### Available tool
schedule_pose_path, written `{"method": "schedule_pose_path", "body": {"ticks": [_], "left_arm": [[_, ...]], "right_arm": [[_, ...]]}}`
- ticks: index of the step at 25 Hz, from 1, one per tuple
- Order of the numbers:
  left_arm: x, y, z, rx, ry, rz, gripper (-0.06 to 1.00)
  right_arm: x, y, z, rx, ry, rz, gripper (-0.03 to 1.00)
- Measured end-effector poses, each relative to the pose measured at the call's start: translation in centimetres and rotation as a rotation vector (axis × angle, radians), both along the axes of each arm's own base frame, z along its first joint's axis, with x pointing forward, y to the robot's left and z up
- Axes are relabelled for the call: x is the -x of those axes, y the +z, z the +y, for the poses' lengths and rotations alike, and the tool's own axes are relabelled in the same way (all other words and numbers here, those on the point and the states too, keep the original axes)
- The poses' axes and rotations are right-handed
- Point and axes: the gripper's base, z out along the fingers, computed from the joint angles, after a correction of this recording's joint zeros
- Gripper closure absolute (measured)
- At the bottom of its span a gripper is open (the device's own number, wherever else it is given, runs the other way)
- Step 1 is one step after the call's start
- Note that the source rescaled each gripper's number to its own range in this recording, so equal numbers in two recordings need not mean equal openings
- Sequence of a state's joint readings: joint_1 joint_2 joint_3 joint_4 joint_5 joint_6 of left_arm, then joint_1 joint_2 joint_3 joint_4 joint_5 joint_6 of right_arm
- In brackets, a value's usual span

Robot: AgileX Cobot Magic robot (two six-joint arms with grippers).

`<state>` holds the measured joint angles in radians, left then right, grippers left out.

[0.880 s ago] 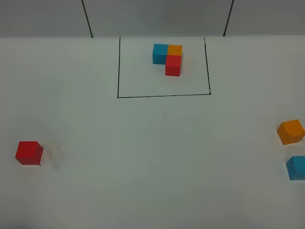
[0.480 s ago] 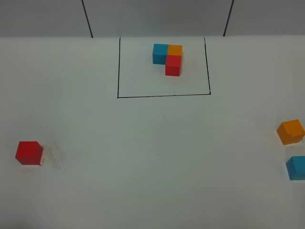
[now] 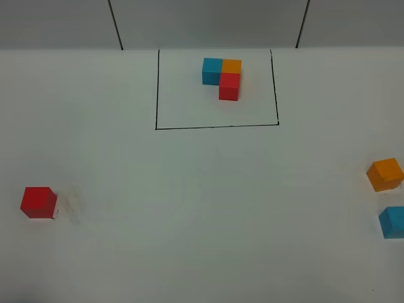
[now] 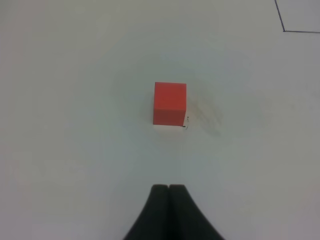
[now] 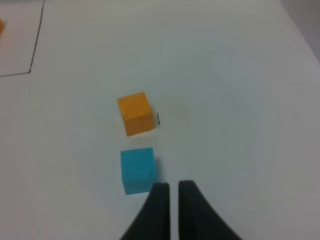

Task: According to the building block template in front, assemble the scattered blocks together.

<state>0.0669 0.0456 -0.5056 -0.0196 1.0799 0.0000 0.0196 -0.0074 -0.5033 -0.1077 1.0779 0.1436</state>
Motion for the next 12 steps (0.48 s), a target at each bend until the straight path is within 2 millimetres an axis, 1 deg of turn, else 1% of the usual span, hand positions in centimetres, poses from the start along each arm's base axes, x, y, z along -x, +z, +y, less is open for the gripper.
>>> {"method": "schedule_pose_path", "body": {"ticks": [12], "left_arm": [[0.00, 0.00, 0.00, 0.000, 0.000, 0.000, 0.94]], "right_arm": [[0.00, 0.00, 0.00, 0.000, 0.000, 0.000, 0.96]]}}
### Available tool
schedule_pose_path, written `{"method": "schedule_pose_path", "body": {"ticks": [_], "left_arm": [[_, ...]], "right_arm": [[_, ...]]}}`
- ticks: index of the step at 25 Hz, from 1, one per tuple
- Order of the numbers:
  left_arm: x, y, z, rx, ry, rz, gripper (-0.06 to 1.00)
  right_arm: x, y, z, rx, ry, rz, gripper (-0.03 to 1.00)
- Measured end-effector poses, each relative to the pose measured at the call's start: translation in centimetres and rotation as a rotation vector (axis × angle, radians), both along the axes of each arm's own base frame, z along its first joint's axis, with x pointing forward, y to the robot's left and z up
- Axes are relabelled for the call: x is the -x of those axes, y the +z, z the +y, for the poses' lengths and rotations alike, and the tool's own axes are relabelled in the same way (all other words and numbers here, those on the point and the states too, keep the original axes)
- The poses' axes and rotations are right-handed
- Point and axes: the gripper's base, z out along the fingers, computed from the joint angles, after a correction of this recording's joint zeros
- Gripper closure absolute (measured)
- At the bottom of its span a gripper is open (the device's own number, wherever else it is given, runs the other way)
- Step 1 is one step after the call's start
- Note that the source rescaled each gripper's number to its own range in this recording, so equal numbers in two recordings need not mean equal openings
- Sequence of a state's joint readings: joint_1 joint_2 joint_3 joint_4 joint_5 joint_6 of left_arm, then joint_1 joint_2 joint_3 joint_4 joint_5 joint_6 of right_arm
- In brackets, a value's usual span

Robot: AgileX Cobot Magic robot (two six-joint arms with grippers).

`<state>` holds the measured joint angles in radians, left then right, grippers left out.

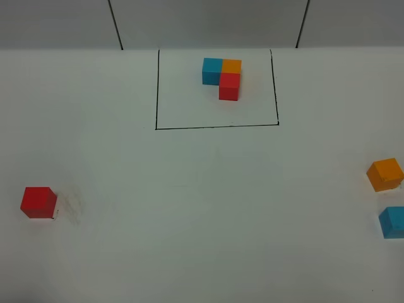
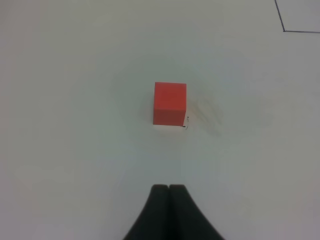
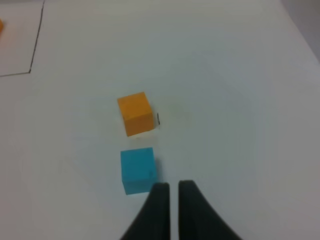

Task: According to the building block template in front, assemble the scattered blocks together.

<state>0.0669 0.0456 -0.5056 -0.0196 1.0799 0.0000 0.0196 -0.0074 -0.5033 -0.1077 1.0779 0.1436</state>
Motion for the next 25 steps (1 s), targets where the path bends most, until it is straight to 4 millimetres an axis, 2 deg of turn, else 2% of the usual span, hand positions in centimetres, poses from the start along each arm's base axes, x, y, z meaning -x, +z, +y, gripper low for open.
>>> {"method": "schedule_pose_path", "body": {"ticks": [25], "left_arm": [[0.00, 0.00, 0.00, 0.000, 0.000, 0.000, 0.94]], "right_arm": [[0.00, 0.00, 0.00, 0.000, 0.000, 0.000, 0.96]]}}
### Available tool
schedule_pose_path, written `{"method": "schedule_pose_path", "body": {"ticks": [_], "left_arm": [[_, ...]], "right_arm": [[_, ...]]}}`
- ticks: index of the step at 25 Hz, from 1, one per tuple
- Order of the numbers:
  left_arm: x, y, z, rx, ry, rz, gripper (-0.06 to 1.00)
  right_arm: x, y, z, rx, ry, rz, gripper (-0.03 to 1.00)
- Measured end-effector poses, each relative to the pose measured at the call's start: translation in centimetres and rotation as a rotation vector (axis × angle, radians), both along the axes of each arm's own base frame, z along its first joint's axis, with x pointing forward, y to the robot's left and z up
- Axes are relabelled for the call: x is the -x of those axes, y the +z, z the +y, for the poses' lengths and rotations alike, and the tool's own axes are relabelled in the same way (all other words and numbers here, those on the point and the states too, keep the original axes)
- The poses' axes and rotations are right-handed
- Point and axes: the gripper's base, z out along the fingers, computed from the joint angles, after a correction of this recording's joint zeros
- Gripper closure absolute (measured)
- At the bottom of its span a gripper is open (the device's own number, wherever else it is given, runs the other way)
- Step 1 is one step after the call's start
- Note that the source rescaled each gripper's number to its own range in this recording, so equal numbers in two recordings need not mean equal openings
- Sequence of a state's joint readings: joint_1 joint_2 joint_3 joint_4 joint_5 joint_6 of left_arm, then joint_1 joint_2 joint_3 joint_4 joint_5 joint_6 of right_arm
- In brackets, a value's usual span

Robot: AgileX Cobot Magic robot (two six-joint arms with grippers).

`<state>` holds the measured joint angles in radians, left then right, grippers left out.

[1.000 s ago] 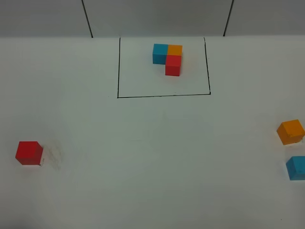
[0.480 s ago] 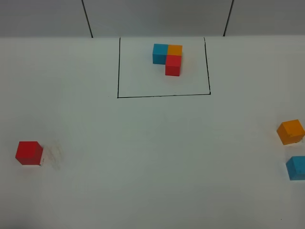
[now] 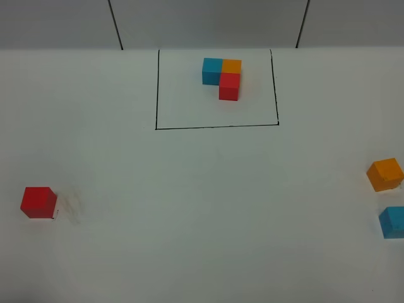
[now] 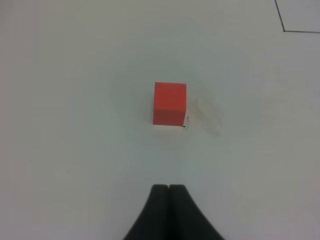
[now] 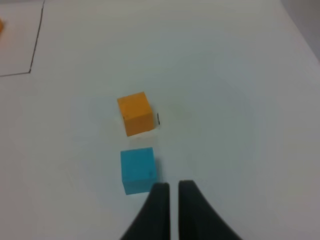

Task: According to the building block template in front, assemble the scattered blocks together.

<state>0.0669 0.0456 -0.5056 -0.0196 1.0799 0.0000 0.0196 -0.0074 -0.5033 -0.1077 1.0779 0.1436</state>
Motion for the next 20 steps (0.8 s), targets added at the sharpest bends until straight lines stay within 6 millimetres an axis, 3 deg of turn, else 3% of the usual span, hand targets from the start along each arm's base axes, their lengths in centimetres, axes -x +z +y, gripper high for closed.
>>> {"method": "schedule_pose_path", "body": {"ticks": [14, 17, 20], "left_arm": [[0.00, 0.00, 0.00, -0.009, -0.007, 0.000, 0.90], [0.00, 0.00, 0.00, -0.013, -0.009, 0.001, 0.77], [0.00, 0.00, 0.01, -0.014, -0.009, 0.001, 0.52]], "right_arm": [[0.00, 0.00, 0.00, 0.000, 0.000, 0.000, 0.96], [0.00, 0.00, 0.00, 0.000, 0.000, 0.000, 0.96], [0.00, 0.00, 0.00, 0.000, 0.000, 0.000, 0.96]]}}
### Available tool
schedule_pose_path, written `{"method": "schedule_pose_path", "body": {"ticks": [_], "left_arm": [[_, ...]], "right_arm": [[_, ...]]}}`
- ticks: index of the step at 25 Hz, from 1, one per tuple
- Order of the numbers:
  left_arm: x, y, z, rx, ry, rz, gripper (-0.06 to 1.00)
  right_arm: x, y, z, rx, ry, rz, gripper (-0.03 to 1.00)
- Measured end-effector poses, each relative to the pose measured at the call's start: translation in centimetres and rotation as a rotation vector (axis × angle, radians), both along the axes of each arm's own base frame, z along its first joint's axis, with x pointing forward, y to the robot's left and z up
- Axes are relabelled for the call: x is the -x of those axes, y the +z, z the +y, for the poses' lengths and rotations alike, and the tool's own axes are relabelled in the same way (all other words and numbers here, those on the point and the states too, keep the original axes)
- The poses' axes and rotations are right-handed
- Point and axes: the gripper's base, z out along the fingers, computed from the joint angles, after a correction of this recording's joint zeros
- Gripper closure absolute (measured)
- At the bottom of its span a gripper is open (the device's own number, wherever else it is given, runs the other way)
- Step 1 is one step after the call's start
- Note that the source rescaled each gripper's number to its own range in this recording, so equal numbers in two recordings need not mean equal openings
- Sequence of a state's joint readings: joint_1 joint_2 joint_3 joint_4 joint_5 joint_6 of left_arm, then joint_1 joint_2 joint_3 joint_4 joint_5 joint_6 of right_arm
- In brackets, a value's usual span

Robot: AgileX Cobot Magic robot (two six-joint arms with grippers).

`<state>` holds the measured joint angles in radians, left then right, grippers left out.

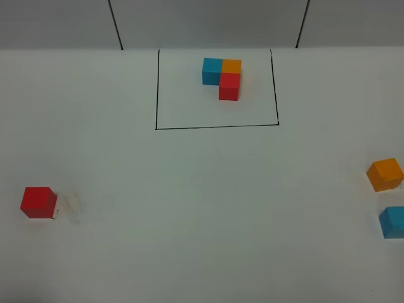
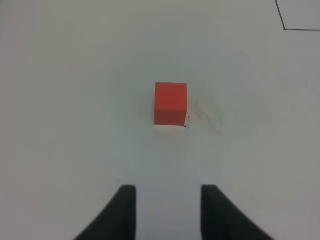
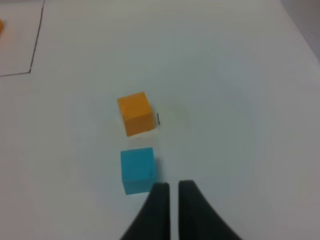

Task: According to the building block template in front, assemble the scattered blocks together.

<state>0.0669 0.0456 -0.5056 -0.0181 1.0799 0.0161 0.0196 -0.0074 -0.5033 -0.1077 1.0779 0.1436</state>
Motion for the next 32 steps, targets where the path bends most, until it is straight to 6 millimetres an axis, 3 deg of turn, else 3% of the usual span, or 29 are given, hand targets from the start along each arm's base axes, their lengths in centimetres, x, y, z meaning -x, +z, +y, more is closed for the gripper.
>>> {"method": "schedule_pose_path", "body": {"ticks": [5, 8, 15, 20, 27, 32], "left_arm": [[0.0, 0.0, 0.2, -0.015, 0.009, 0.001, 0.07], [0.0, 0.0, 0.2, -0.015, 0.010, 0.001, -0.04], [0.0, 0.1, 0.2, -0.024, 0.015, -0.006, 0.00], [-0.9, 2.3, 0.4, -0.063, 0.000, -0.029, 0.07], [-5.4, 3.9, 0.3, -0.016, -0.029, 0.124, 0.07], [-9.4, 3.3, 0.2, 0.034, -0.045, 0.186, 0.07]], "right_arm": [[0.0, 0.0, 0.0, 0.000, 0.000, 0.000, 0.96], [0.0, 0.0, 0.0, 0.000, 0.000, 0.000, 0.96], [0.0, 0.0, 0.0, 0.000, 0.000, 0.000, 0.96], [0.0, 0.0, 0.0, 0.000, 0.000, 0.000, 0.96], [0.0, 0.0, 0.0, 0.000, 0.000, 0.000, 0.96], [0.0, 0.0, 0.0, 0.000, 0.000, 0.000, 0.96]]}}
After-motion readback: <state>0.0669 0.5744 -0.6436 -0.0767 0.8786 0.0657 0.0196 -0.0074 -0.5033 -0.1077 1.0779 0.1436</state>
